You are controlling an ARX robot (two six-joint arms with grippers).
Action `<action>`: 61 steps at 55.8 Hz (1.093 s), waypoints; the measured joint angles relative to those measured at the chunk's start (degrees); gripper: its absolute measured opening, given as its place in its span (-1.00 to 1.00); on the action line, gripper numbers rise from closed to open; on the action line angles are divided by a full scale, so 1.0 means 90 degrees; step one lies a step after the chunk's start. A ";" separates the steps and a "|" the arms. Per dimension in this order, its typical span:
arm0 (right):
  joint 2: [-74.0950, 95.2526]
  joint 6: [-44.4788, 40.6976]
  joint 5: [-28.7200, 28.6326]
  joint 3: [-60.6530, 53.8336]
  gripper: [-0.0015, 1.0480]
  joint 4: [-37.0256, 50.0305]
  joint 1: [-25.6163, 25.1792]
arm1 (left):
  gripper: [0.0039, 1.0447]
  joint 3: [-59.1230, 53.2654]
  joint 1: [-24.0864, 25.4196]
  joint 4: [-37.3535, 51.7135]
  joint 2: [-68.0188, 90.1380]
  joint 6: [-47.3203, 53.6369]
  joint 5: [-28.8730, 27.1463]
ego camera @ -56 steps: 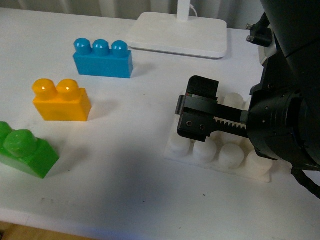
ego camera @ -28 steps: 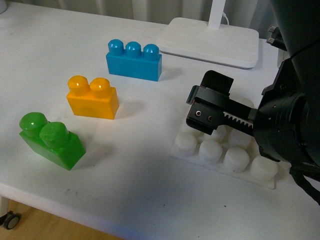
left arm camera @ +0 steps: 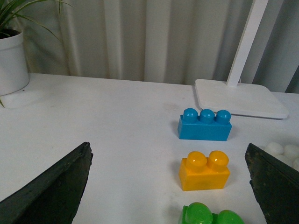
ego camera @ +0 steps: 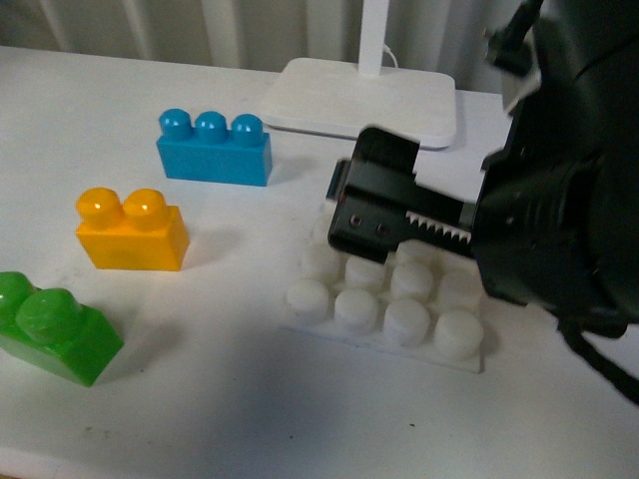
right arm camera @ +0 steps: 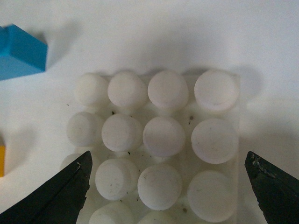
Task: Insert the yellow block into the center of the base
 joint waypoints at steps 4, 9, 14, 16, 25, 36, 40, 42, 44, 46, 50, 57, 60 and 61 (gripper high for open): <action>-0.0512 -0.0391 -0.0085 -0.0143 0.83 0.0134 -0.0153 | 0.88 0.0000 0.0000 0.0000 0.0000 0.0000 0.0002; -0.1086 -0.0794 -0.0148 -0.0316 0.83 0.0306 -0.0308 | 0.88 0.0000 0.0000 0.0000 0.0000 0.0000 0.0000; -0.1741 -0.1231 -0.0357 -0.0576 0.83 0.0440 -0.0522 | 0.88 0.0000 0.0000 0.0000 0.0000 0.0000 0.0002; -0.1982 -0.1372 -0.0376 -0.0687 0.83 0.0481 -0.0612 | 0.88 0.0000 0.0000 0.0000 0.0000 0.0000 0.0002; -0.3269 -0.2059 -0.0551 -0.1253 0.83 0.0510 -0.1297 | 0.88 0.0000 0.0000 0.0000 0.0000 0.0000 0.0002; -0.5042 -0.2336 -0.1375 -0.2006 0.83 0.0330 -0.2620 | 0.88 0.0000 0.0000 0.0000 0.0000 0.0000 0.0002; -0.5680 -0.2409 -0.1613 -0.2273 0.83 0.0255 -0.3106 | 0.88 0.0000 0.0000 0.0000 0.0000 0.0000 0.0002; -0.5974 -0.2489 -0.1688 -0.2399 0.83 0.0219 -0.3322 | 0.88 0.0000 0.0000 0.0000 0.0000 0.0000 0.0002; -0.6390 -0.2623 -0.1775 -0.2591 0.83 0.0163 -0.3619 | 0.88 0.0000 0.0000 0.0000 0.0000 0.0000 0.0002; -0.6708 -0.2669 -0.1960 -0.2739 0.83 0.0024 -0.3871 | 0.88 0.0000 0.0000 0.0000 0.0000 0.0000 0.0002; -0.7274 -0.2725 -0.2278 -0.3033 0.83 -0.0257 -0.4345 | 0.88 0.0000 0.0000 0.0000 0.0000 0.0000 0.0002; -0.7902 -0.2851 -0.2271 -0.3342 0.83 -0.0427 -0.4826 | 0.88 0.0000 0.0000 0.0000 0.0000 0.0000 0.0002; -0.7946 -0.2880 -0.2288 -0.3339 0.83 -0.0427 -0.4847 | 0.88 0.0000 0.0000 0.0000 0.0000 0.0000 0.0002; -0.7953 -0.2880 -0.2295 -0.3342 0.83 -0.0427 -0.4847 | 0.88 0.0000 0.0000 0.0000 0.0000 0.0000 0.0002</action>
